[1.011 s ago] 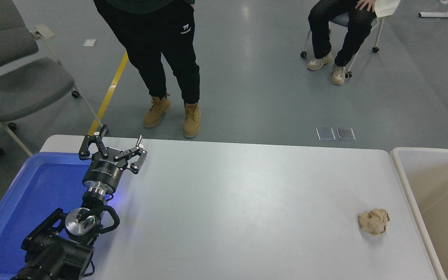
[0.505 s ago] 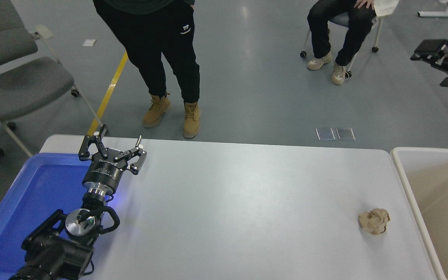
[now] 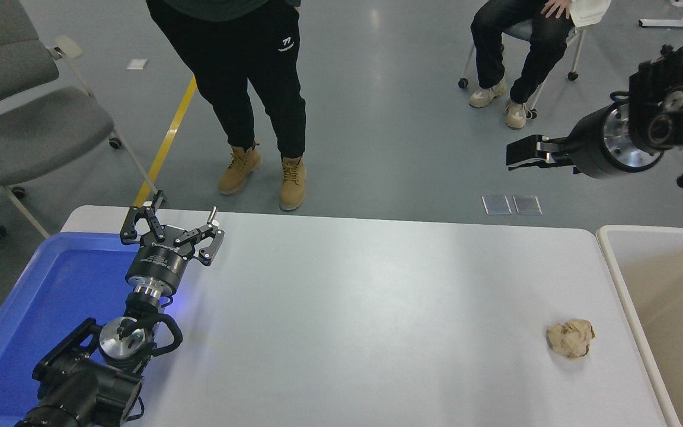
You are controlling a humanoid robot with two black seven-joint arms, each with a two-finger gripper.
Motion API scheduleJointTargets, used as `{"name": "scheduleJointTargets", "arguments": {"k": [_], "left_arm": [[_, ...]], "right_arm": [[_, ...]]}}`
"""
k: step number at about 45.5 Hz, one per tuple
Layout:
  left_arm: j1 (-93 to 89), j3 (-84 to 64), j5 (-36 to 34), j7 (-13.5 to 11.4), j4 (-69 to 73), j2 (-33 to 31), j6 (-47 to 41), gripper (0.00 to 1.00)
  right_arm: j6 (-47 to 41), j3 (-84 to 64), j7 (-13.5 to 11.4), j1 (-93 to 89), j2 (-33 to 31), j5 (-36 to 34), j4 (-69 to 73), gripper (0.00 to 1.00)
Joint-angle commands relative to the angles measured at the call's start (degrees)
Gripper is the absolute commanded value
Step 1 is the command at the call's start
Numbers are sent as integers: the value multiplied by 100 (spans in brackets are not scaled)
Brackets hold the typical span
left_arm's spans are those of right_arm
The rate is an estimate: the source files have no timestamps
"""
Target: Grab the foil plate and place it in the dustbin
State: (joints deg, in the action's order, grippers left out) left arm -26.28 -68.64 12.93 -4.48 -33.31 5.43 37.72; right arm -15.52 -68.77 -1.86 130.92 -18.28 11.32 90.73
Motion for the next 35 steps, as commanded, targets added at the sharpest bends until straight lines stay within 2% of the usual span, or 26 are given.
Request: {"name": "scheduleJointTargets", "arguments": {"k": [1,16,35], "left_arm": [[0,0,8,0,0,2,-1,99],[0,0,-1,0,0,2,8,99],[0,0,-1,0,0,2,-1,99]], "right_arm": [[-785,65,2,249,466,11,533,100],[-2050,21,10,346,413,-7,568,100],[-2578,4,81,707,422,-402,559,100]]}}
